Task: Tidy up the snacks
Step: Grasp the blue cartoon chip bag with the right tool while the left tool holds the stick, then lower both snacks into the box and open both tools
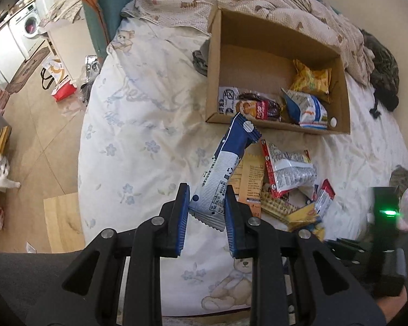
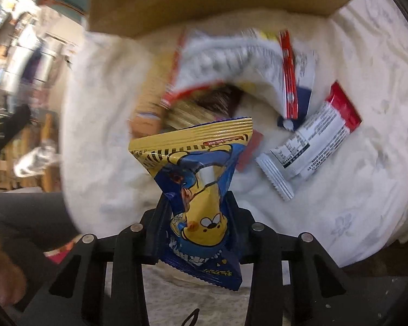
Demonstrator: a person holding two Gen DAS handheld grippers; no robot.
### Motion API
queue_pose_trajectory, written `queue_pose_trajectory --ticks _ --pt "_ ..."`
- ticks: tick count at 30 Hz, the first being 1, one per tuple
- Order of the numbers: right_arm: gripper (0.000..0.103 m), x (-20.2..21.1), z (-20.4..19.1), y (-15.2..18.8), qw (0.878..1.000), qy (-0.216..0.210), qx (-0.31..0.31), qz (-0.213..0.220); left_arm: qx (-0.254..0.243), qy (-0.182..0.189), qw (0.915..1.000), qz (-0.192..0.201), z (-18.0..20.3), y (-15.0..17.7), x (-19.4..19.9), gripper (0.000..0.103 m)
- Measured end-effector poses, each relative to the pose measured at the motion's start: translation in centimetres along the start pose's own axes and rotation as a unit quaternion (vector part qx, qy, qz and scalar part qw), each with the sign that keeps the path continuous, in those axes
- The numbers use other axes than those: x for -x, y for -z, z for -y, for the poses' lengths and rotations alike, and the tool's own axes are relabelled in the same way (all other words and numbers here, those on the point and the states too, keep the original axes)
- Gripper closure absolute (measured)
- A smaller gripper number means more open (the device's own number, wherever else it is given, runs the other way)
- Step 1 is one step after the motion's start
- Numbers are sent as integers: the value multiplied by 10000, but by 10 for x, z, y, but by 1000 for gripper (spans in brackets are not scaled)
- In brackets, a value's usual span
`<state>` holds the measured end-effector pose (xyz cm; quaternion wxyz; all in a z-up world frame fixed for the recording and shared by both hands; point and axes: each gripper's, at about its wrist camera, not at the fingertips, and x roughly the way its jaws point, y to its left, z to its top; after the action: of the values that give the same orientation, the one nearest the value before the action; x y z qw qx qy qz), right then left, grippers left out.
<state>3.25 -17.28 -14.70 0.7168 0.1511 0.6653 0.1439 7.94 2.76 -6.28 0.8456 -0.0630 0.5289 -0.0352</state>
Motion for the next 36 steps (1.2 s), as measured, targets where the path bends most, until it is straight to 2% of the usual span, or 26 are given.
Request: queue_pose_trajectory --ticks 4,9,12,21,26,32,36 --pt "65 33 -2 12 9982 -389 -104 445 162 4 9997 199 -8 -3 11 82" --pt "65 78 0 27 9927 -566 -83 1060 242 80 9990 377 -13 -4 21 82" --pt "65 107 1 25 9886 -583 -78 1384 268 142 9987 420 -17 -3 25 82" --pt "65 161 -5 -7 9774 -625 31 2021 430 58 9967 690 -25 -6 37 82" --pt "65 173 0 -26 9698 -706 -1 2334 533 105 9954 787 -22 -10 41 82" --pt "65 186 16 -46 9618 -763 -74 2628 432 98 9935 1052 -9 -32 53 82" --pt "65 196 27 -64 9561 -714 -155 2838 414 191 9932 1067 -1 -50 56 82"
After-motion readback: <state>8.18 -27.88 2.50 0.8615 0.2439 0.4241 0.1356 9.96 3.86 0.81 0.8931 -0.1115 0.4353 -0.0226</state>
